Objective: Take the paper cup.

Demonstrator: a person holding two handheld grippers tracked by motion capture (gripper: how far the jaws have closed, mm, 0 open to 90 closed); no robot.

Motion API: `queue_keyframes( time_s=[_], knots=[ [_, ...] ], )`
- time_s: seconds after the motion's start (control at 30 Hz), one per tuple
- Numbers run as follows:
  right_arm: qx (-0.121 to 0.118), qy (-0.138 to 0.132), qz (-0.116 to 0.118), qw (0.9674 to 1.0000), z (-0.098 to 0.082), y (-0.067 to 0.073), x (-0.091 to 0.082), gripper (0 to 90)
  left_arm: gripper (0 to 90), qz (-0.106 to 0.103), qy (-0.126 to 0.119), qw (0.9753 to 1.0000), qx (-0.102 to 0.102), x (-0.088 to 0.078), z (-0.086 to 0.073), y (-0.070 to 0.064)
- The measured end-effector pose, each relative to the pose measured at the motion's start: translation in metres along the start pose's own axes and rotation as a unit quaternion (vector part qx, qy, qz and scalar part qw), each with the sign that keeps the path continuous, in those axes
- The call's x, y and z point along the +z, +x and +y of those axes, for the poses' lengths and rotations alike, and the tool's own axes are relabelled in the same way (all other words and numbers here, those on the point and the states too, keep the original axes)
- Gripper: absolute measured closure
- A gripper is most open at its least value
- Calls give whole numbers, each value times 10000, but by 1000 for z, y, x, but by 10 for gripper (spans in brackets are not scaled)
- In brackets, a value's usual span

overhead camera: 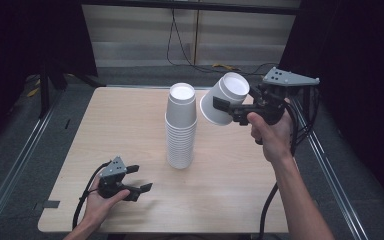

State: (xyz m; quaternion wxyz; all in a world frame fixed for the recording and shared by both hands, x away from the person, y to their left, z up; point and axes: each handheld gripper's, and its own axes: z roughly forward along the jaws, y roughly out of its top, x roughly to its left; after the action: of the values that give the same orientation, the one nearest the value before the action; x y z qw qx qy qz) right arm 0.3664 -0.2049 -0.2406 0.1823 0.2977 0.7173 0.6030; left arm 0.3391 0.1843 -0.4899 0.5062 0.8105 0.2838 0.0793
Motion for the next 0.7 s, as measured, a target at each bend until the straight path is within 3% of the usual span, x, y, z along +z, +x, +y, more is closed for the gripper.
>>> queue_keyframes(
  time_s=[0.47,0.57,0.67,0.7],
  knots=[
    [139,303,163,9993,-43,7,7,197,159,-184,-100,9997,103,8,15,-5],
    [144,423,206,9988,-55,10,8,197,160,-239,-166,9996,32,9,17,-7],
    [134,570,216,9980,-65,12,9,197,159,-262,-151,9995,131,9,24,-8],
    [155,592,223,9979,-68,13,9,197,159,-289,-153,9990,306,7,32,-9]
  ],
)
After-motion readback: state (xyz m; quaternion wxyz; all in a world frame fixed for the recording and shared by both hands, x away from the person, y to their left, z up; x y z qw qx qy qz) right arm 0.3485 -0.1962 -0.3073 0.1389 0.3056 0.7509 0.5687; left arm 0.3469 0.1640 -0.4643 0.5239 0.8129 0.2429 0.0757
